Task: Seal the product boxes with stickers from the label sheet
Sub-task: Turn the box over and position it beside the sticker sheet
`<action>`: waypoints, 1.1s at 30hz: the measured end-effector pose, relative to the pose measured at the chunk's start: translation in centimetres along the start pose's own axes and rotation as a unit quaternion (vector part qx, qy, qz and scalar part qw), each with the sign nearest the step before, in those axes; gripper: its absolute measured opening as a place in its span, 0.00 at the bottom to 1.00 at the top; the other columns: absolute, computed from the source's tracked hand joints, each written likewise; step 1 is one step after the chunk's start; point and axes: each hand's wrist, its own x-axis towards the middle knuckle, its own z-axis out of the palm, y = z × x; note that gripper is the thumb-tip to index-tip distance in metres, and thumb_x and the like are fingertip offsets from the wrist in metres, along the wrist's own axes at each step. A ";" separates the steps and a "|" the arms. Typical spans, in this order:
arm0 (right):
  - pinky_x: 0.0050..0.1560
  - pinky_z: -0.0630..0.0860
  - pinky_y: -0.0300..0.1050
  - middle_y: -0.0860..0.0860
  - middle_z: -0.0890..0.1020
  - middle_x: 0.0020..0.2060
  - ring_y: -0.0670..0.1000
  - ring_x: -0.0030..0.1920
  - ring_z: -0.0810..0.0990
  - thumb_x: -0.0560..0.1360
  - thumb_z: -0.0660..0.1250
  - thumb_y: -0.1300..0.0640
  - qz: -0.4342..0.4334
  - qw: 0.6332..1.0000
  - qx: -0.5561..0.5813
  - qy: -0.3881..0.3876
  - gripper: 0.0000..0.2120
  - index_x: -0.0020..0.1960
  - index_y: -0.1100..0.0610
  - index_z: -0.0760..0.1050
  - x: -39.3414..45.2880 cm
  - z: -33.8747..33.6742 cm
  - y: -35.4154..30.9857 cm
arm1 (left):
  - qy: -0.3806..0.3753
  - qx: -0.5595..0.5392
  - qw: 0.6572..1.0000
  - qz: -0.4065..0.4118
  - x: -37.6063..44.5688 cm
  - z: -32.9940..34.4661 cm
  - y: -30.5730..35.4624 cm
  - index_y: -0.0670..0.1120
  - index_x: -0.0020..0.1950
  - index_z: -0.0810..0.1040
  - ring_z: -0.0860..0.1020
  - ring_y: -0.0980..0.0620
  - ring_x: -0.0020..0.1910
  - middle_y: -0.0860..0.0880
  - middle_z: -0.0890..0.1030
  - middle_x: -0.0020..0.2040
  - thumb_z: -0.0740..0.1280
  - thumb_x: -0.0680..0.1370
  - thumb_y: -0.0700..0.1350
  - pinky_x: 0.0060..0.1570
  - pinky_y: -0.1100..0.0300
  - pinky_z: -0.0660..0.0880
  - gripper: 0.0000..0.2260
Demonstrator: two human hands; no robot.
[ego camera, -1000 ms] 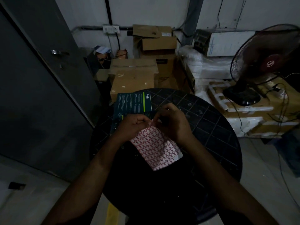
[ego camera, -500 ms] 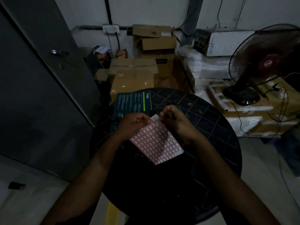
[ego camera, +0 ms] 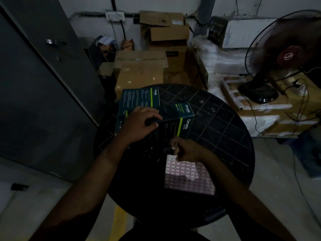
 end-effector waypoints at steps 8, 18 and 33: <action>0.42 0.78 0.49 0.49 0.81 0.36 0.53 0.37 0.81 0.71 0.65 0.58 0.019 0.997 -0.076 0.020 0.11 0.49 0.49 0.67 1.5 5.5 4.4 | 0.018 0.089 0.995 0.045 -0.8 0.8 0.6 0.54 0.60 0.79 0.69 0.50 0.62 0.55 0.76 0.64 0.72 0.74 0.43 0.57 0.55 0.66 0.16; 0.51 0.76 0.49 0.45 0.82 0.46 0.52 0.51 0.79 0.68 0.69 0.66 0.035 0.989 -0.109 0.089 0.25 0.60 0.46 0.68 1.8 8.3 6.5 | 0.020 0.071 0.996 0.044 -0.8 0.7 0.7 0.54 0.60 0.80 0.71 0.49 0.61 0.54 0.78 0.62 0.73 0.74 0.43 0.56 0.56 0.66 0.15; 0.41 0.76 0.37 0.45 0.82 0.45 0.45 0.42 0.81 0.74 0.72 0.60 -0.097 0.925 0.184 0.318 0.12 0.56 0.53 0.77 -1.1 2.1 -3.4 | 0.062 0.017 0.998 0.020 -1.0 1.0 -0.1 0.52 0.58 0.82 0.73 0.54 0.58 0.57 0.81 0.60 0.77 0.71 0.42 0.56 0.58 0.69 0.16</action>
